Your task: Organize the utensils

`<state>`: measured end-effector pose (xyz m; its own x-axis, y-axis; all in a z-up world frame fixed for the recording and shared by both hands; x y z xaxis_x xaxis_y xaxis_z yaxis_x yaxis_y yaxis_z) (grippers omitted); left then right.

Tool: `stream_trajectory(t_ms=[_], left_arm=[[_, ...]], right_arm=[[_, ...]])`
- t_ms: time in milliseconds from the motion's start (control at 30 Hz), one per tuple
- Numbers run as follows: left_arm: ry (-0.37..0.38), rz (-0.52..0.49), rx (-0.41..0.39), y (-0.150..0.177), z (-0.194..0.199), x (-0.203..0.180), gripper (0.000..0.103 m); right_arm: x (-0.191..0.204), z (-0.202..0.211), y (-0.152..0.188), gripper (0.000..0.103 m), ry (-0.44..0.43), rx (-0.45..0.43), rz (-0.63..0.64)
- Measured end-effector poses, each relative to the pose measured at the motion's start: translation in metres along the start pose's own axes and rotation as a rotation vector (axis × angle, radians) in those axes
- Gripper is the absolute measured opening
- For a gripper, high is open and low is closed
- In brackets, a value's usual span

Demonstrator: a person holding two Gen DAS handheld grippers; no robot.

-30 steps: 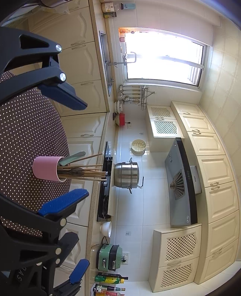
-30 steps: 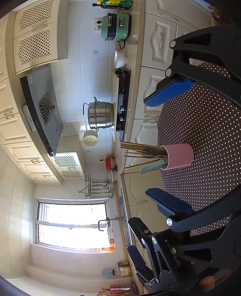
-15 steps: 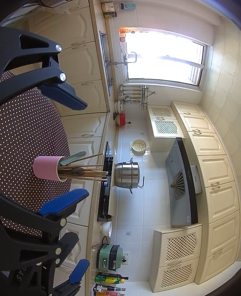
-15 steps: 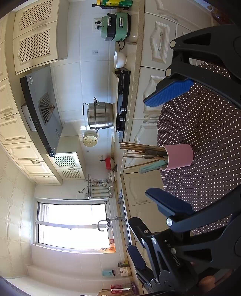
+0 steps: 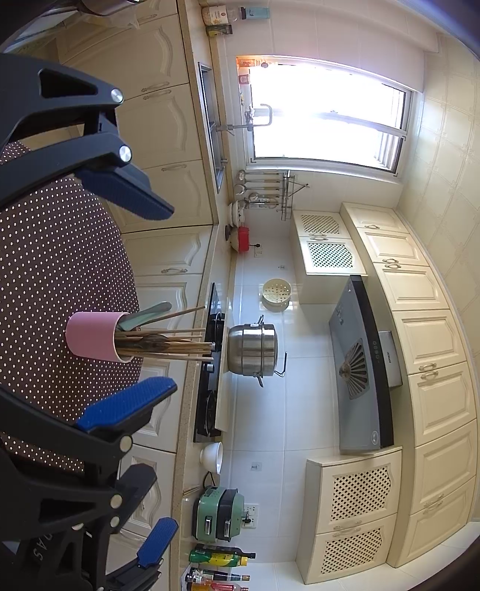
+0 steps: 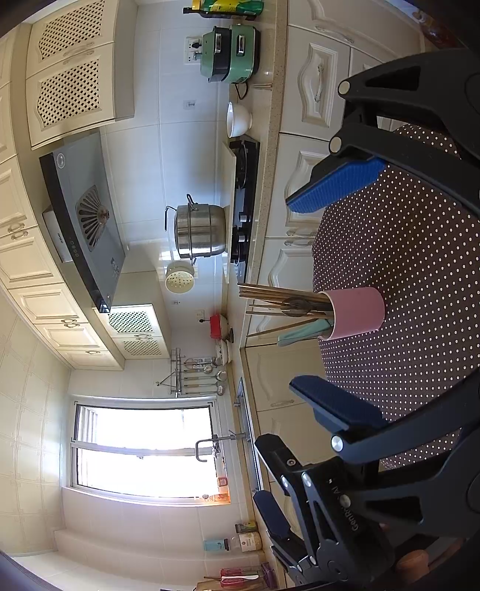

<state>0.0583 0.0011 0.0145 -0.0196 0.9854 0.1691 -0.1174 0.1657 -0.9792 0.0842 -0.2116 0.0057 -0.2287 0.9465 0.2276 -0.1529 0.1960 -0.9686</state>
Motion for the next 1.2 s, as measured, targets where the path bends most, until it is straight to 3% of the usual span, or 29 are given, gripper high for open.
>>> stream_trajectory(t_ms=[1200], left_arm=[[-0.005, -0.003, 0.007, 0.0025, -0.0016, -0.0048, 0.085]], right_arm=[[-0.0006, -0.0032, 0.0039, 0.088, 0.003, 0.009, -0.015]])
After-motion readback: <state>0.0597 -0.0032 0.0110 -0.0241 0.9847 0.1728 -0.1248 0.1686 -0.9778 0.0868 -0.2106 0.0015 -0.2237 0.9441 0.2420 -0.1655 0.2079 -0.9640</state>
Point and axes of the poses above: each gripper's, at about its wrist camera, not at the fingertips, and z roughly against the way its jaws point, x to its left, y to its underside, the point moved 1 cm from there along -z, roughly the way its jaws point, and after that the axes turned 9 degrees about -z, right-handed, at the moved point
